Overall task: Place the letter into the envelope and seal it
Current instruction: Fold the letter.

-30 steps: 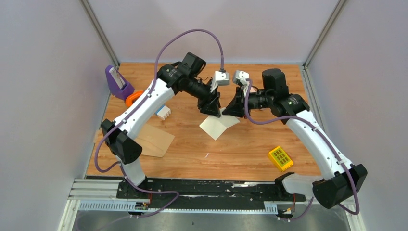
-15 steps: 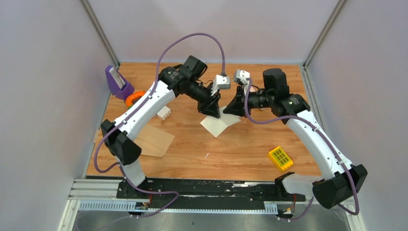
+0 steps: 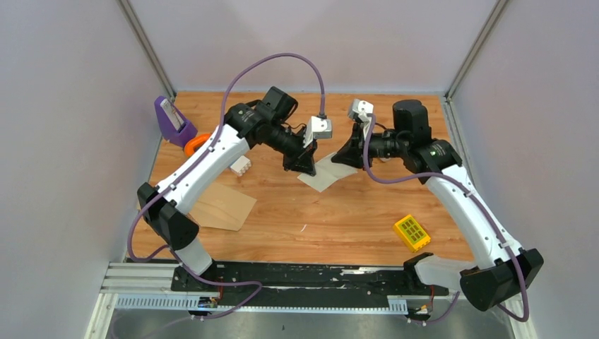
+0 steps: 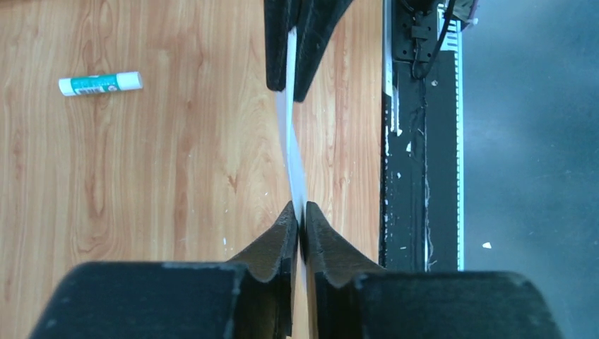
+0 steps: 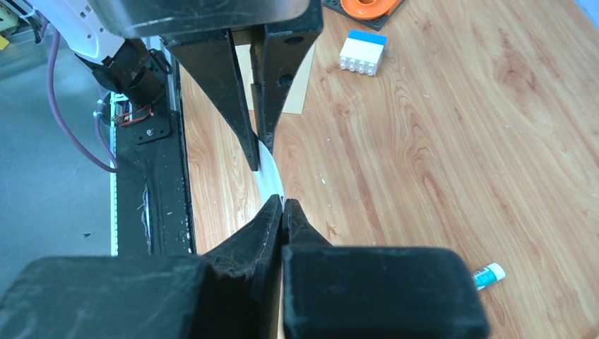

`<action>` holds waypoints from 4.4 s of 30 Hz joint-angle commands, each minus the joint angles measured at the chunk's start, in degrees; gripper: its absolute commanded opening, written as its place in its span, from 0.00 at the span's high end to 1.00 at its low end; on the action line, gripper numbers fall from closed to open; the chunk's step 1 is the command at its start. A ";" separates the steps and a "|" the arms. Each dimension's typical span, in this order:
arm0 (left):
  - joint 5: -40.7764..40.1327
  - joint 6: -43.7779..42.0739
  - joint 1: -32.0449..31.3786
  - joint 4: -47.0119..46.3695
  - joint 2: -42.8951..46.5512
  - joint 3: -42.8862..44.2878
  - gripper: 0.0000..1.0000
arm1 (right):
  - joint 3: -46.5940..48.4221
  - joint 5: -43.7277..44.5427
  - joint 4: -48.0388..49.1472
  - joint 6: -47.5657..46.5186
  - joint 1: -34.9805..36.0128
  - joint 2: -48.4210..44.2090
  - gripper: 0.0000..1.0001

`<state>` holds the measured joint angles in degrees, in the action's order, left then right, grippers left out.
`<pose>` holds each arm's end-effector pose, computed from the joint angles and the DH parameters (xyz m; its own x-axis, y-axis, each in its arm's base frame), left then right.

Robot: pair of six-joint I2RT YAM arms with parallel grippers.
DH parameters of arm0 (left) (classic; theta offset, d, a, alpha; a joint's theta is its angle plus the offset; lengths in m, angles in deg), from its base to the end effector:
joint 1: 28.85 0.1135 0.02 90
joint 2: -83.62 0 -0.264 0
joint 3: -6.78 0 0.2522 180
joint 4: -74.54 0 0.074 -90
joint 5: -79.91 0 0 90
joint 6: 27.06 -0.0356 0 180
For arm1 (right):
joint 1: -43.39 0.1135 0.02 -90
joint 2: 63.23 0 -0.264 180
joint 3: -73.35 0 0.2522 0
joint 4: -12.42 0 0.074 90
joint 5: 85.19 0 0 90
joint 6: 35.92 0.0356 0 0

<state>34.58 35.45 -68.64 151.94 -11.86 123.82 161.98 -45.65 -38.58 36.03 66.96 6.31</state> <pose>0.2418 -0.2340 0.3868 -0.2139 0.6054 -0.7666 0.9663 0.0162 -0.2569 0.2164 0.1244 0.3922 -0.1959 -0.3007 -0.9334 -0.9626 0.2404 0.1246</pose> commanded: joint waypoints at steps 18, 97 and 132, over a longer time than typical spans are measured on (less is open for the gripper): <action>-2.63 -3.76 -0.03 2.16 5.02 -3.65 0.96 | 4.63 1.08 2.14 0.35 -3.08 -3.76 1.00; -1.58 -1.93 0.68 -0.74 7.88 -2.60 0.86 | 6.88 2.13 1.90 2.46 -3.54 -2.08 1.00; -5.78 -1.67 2.69 -2.89 12.41 0.43 0.01 | 5.97 -7.47 2.34 4.48 -11.75 -3.24 1.00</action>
<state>28.98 30.40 -66.31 154.28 -1.43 121.25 168.78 -48.21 -38.36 39.44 54.94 3.21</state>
